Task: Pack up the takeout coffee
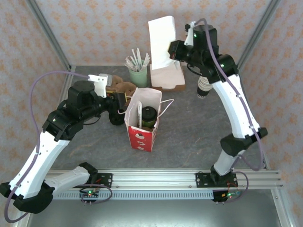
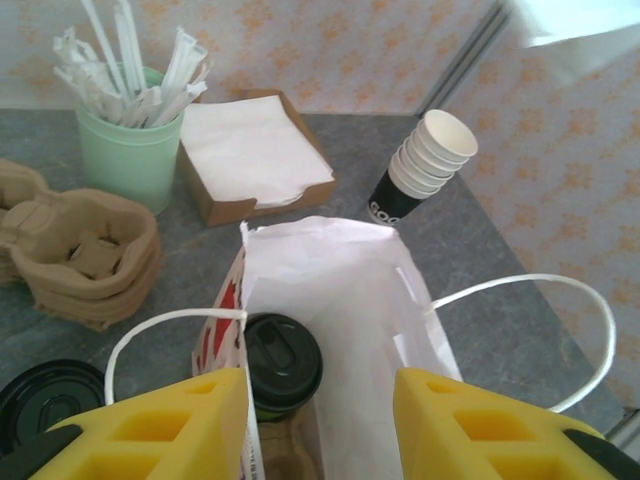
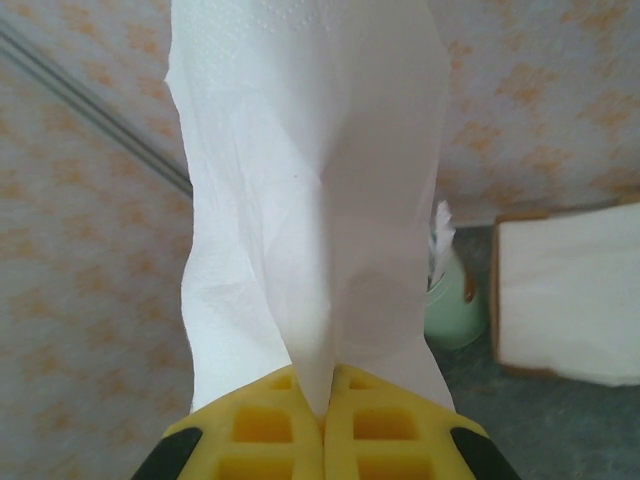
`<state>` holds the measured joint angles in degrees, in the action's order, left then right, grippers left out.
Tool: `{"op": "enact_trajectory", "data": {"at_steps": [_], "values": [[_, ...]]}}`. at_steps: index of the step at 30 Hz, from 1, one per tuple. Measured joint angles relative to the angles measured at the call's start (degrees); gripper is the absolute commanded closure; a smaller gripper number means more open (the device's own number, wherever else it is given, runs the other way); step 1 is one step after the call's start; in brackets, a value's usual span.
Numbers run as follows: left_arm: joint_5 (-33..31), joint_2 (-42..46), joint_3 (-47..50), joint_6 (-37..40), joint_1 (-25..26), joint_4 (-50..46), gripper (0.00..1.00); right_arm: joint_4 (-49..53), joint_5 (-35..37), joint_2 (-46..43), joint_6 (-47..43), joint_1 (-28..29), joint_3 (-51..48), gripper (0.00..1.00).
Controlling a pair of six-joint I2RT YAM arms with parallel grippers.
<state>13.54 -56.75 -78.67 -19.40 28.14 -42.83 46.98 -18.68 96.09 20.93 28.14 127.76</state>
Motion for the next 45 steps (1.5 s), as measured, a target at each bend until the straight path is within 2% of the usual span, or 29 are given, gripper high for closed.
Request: {"op": "enact_trajectory", "data": {"at_steps": [4,10,16,26,32,45], "values": [[-3.02,1.07,1.81,0.00,0.00,0.20,0.56,-3.34,-4.33,-7.48,6.14,1.09,-9.86,1.00],[-9.53,2.40,3.10,-0.02,0.00,0.17,0.54,-8.68,-8.09,-13.14,13.75,4.50,-18.64,1.00],[-13.77,3.63,3.41,0.00,0.00,0.20,0.54,-14.21,-9.01,-15.04,19.82,9.42,-25.97,1.00],[-15.56,4.48,4.26,-0.02,0.00,0.17,0.53,-20.96,-8.37,-14.86,27.39,16.44,-37.62,1.00],[-15.58,4.92,4.28,-0.02,0.00,0.17,0.53,-18.58,-5.68,-13.22,27.71,19.52,-38.95,1.00],[-15.76,7.02,6.40,-0.04,0.00,0.20,0.52,-2.34,6.93,-5.73,24.41,22.56,-37.66,1.00]]}}
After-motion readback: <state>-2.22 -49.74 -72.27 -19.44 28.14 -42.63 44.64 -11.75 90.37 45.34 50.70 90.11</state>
